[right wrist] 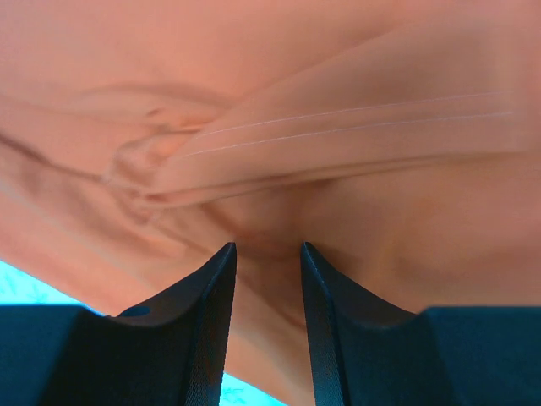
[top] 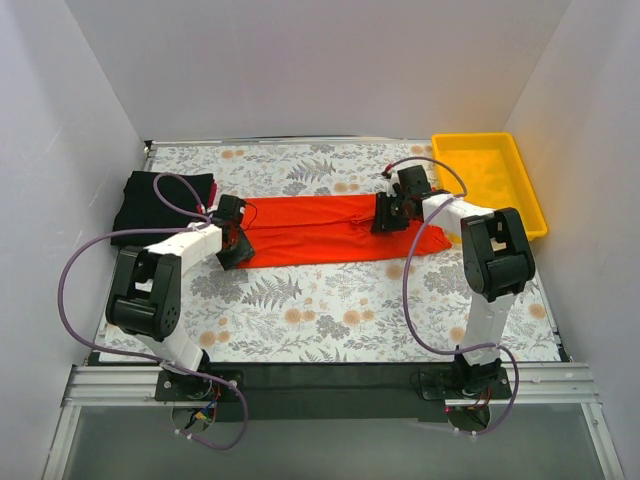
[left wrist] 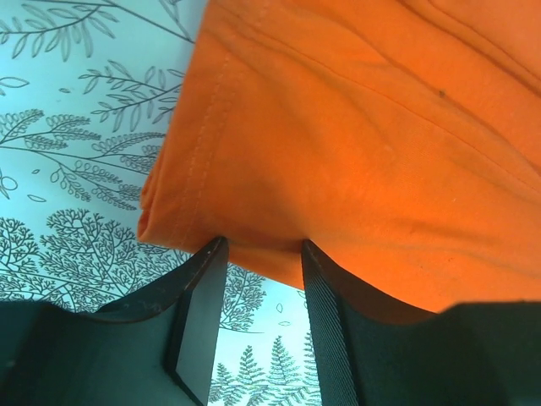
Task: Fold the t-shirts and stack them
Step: Fold the tshirt
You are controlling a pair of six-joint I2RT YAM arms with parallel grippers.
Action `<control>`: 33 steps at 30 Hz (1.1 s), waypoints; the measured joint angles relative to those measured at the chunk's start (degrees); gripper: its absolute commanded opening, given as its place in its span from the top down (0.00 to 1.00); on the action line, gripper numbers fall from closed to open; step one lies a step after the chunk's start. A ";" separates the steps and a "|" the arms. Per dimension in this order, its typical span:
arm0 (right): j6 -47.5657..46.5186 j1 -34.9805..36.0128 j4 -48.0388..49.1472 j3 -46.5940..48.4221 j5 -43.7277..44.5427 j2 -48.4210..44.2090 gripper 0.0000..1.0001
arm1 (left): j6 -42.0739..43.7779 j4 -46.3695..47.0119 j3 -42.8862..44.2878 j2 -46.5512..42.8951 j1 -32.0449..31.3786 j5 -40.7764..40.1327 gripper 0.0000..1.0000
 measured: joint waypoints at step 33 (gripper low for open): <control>3.98 -12.17 -1.25 -22.34 14.27 -20.06 0.62 | -2.21 0.85 2.27 1.99 2.69 -0.57 0.62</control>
